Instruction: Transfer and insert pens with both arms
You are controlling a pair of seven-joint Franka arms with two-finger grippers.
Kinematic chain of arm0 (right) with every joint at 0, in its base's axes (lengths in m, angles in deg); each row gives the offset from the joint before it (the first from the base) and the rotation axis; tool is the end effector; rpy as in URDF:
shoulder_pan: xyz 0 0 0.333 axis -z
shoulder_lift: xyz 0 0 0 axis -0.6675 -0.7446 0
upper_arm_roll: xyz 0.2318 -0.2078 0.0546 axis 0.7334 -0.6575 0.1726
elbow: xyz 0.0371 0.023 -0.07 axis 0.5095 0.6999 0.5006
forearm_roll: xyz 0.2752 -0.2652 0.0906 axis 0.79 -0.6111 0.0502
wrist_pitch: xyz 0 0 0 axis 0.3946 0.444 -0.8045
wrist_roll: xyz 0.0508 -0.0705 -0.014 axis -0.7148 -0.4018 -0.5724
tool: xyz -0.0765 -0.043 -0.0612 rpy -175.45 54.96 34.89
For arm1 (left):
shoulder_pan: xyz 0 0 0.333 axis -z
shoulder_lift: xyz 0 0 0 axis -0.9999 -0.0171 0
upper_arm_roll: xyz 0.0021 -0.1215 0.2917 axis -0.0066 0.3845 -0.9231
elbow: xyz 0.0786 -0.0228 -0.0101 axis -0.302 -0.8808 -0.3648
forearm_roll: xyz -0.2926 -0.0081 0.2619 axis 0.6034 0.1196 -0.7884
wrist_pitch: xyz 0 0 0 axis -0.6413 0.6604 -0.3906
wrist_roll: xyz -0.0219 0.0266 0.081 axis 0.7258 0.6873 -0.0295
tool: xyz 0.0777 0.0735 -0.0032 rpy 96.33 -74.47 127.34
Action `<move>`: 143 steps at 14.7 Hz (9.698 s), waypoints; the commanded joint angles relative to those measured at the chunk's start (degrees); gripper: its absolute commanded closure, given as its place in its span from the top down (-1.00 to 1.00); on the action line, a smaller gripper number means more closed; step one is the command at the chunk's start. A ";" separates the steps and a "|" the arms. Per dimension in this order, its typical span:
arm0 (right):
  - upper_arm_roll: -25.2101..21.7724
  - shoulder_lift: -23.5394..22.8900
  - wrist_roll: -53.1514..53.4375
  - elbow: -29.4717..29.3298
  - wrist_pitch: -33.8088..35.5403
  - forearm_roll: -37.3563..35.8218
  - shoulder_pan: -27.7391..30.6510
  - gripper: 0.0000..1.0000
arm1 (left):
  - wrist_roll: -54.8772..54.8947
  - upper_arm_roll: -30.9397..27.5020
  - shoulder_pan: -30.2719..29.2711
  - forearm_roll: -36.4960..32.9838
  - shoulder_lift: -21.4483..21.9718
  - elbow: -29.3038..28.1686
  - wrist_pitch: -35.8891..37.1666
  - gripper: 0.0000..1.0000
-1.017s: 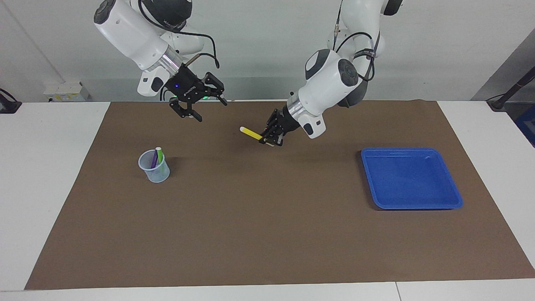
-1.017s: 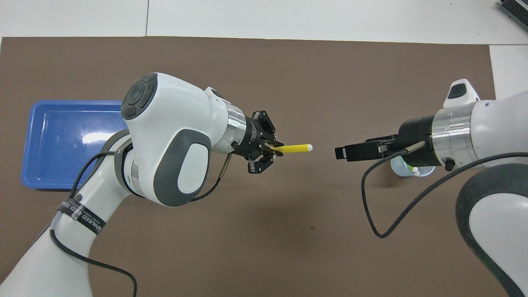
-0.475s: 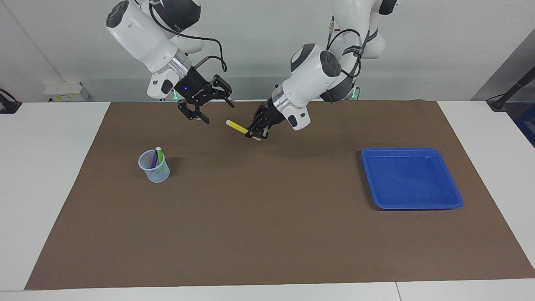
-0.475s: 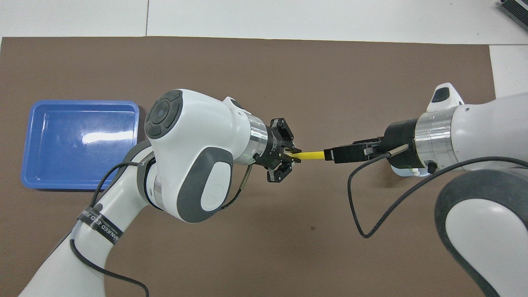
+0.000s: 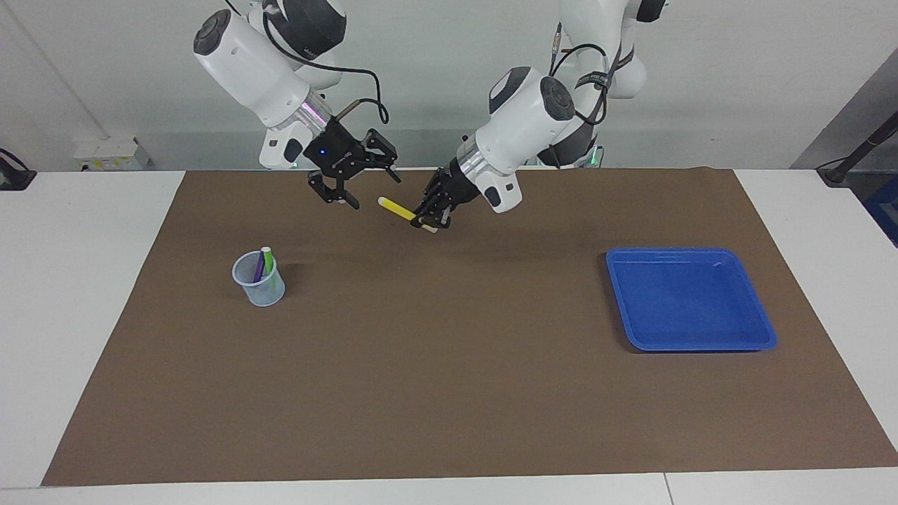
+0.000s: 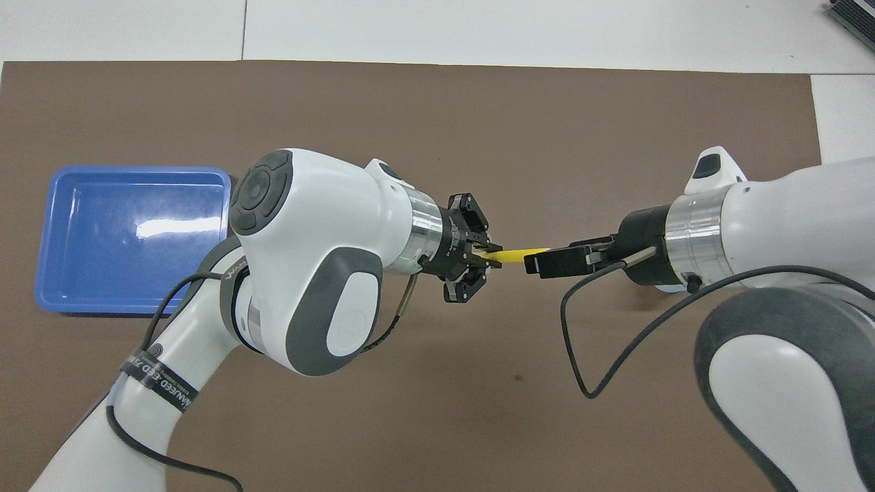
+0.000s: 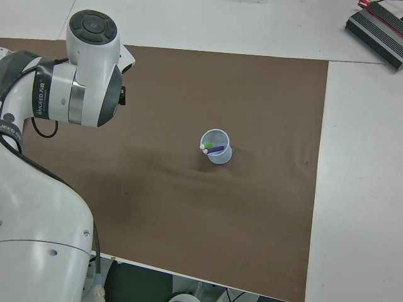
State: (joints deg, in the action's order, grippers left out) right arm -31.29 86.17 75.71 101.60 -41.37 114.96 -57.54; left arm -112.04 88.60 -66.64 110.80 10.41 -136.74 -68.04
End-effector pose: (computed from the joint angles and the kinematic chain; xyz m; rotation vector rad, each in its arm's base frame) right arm 0.5169 0.1740 0.5603 -2.5966 -0.2656 -0.1139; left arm 0.4993 -0.4189 0.5098 1.9693 1.7258 -0.6684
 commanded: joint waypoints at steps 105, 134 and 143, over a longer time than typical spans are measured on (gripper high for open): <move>-0.22 -7.07 -16.55 9.76 -9.40 -46.51 14.43 -1.00 | 96.82 -18.05 -19.14 -33.87 13.08 1.63 39.44 1.00; -0.75 -6.37 -16.11 -7.64 5.71 -37.03 14.87 1.00 | 102.54 -15.94 -22.12 -34.40 12.12 0.92 33.19 1.00; -0.92 -6.20 -13.65 -12.91 7.47 -31.93 16.72 1.00 | 102.54 -15.94 -22.12 -34.40 12.12 0.92 33.19 1.00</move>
State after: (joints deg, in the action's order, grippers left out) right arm -32.74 79.97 60.63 90.40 -35.83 81.28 -41.53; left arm -10.14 71.97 -87.99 77.51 22.48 -136.19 -34.99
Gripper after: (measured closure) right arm 0.000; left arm 0.000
